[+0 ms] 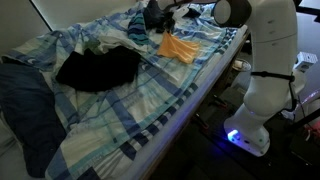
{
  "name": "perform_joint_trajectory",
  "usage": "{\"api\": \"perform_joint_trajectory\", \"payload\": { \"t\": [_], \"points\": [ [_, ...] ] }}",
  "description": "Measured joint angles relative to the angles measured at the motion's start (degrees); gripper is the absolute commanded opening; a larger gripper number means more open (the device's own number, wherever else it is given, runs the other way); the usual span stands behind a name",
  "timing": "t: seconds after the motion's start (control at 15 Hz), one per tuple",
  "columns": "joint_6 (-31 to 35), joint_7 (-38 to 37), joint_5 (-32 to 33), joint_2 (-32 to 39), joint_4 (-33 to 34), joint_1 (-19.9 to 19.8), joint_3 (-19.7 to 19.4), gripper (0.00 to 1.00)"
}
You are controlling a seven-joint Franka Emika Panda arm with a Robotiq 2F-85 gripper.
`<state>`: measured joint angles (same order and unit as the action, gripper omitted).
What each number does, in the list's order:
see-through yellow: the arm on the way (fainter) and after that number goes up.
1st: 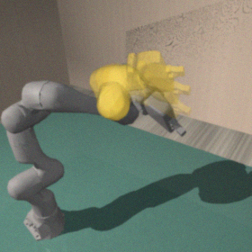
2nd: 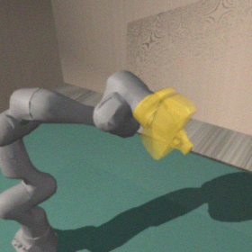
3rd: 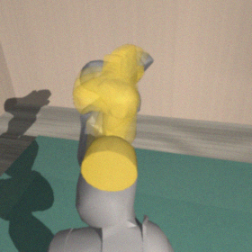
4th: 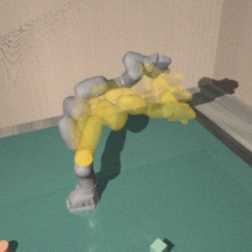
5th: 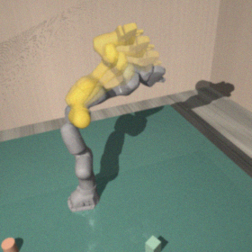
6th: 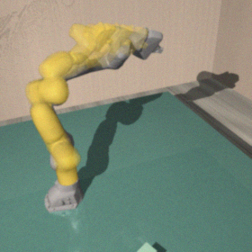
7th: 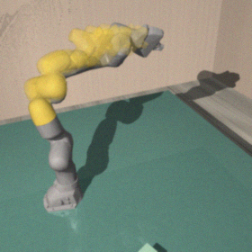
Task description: Unfold the yellow towel
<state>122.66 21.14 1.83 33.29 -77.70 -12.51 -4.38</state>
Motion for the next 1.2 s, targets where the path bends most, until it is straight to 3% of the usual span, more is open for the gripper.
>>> {"api": "perform_joint_trajectory", "payload": {
  "t": [0.6, 0.93, 1.2],
  "points": [
    [-1.91, -0.09, 0.2, 3.13, 2.49, -0.13, -0.34, 1.0],
    [-2.72, -1.49, 0.45, -1.16, 1.34, -0.64, -2.13, 1.0],
    [-4.89, -5.12, 3.28, -7.91, -3.68, -0.46, -3.36, 1.0]
  ]
}}
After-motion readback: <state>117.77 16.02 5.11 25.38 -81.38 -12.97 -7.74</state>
